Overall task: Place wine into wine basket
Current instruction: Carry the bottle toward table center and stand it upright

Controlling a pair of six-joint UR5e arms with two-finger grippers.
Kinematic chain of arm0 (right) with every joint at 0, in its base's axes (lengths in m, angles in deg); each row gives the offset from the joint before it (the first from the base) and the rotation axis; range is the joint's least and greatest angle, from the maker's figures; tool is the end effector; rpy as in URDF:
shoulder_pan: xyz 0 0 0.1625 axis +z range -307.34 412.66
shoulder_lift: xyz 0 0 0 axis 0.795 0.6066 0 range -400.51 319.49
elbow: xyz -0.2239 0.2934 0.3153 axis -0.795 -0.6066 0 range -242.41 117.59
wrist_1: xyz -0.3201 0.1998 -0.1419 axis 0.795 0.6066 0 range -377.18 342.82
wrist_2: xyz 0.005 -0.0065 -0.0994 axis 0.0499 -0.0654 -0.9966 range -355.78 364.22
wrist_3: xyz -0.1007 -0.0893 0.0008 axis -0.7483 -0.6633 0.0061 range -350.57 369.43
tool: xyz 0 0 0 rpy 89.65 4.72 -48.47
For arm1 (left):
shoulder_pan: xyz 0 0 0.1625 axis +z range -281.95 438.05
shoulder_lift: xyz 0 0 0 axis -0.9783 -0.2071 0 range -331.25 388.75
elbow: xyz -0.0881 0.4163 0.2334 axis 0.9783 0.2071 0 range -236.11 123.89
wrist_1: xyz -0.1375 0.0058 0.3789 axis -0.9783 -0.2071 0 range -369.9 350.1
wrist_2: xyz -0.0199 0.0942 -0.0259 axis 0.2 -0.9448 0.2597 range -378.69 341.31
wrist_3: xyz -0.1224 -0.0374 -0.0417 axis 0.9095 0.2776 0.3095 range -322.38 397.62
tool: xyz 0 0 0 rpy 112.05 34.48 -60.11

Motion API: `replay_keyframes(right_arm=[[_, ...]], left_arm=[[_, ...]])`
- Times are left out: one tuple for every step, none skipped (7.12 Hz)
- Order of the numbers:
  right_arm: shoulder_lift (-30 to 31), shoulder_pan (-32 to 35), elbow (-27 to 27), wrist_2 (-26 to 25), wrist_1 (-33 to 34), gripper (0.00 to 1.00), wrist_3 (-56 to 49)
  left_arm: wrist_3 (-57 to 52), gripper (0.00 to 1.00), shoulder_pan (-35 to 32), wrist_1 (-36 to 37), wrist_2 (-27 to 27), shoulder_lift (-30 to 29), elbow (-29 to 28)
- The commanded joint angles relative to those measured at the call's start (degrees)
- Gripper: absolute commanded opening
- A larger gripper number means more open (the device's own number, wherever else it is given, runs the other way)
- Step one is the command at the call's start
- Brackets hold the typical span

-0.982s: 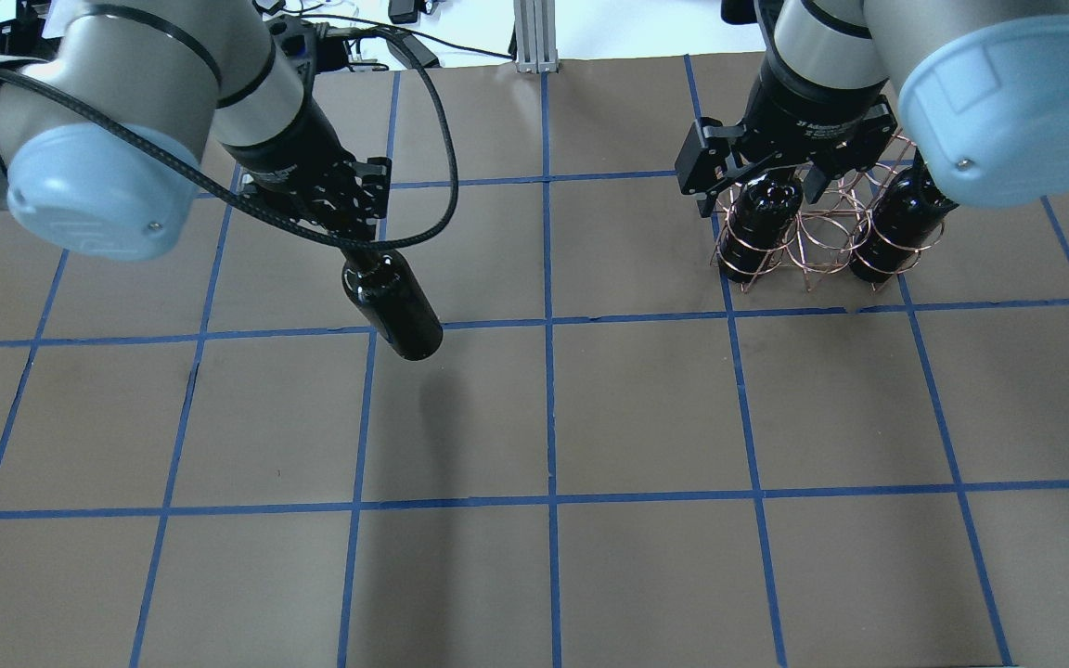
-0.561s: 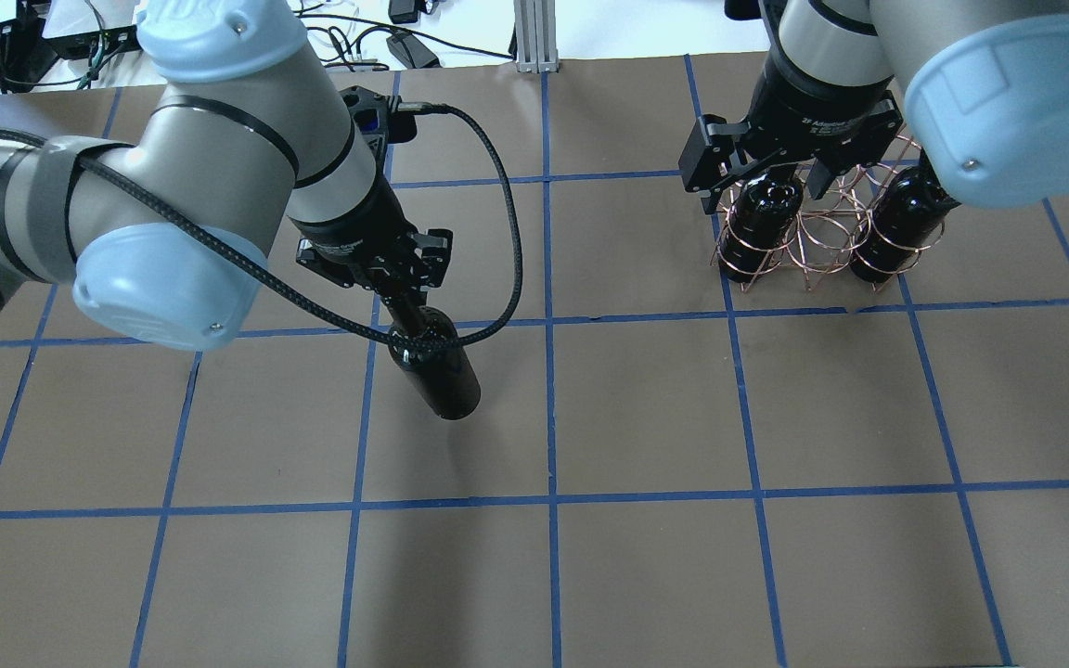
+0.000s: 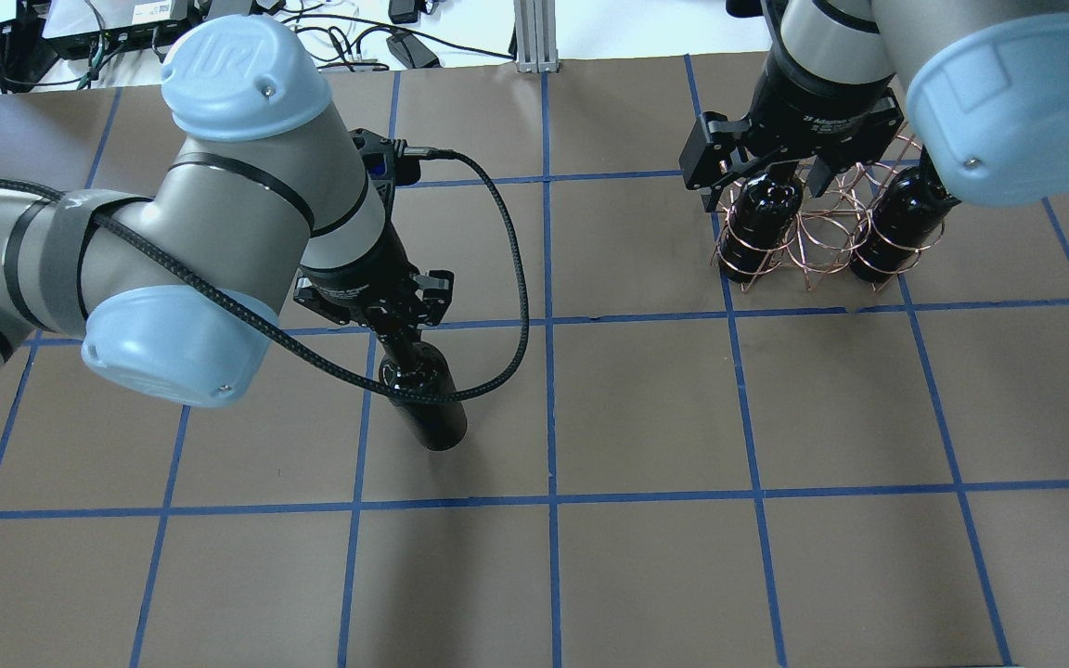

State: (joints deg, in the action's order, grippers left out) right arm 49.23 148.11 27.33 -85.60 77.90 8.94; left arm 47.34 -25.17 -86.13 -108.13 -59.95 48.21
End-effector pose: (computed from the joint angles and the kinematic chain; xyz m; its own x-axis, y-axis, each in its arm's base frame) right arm 0.1800 -0.4790 0.5227 -0.9946 -0.1037 -0.0022 -0.1031 0.9907 -0.0886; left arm -0.2365 -0.4181 0.4288 -0.9981 0.0610 0.0119 0.0609 0.9981 -0.0114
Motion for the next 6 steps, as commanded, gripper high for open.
replay_keyframes(right_arm=[[0.00,0.00,0.00,0.08,0.01,0.98,0.05],[0.08,0.00,0.00,0.17,0.01,0.98,0.05],[0.00,0.08,0.00,-0.26,0.01,0.98,0.05],[0.00,0.08,0.00,0.08,0.10,0.98,0.13],[0.00,0.08,0.00,0.00,0.10,0.98,0.05],[0.08,0.08,0.00,0.08,-0.07,0.98,0.13]], left_arm=[[0.82,0.00,-1.28,-0.07,-0.13,-0.08,0.45],[0.82,0.00,-1.46,-0.07,-0.13,-0.42,0.71],[0.82,0.00,-1.46,-0.07,-0.13,-0.60,0.80],[0.65,0.00,-1.46,0.02,0.05,-1.47,0.80],[0.64,0.00,-1.46,0.02,0.22,-1.66,0.80],[0.64,0.00,-1.46,0.02,0.40,-1.66,0.80]])
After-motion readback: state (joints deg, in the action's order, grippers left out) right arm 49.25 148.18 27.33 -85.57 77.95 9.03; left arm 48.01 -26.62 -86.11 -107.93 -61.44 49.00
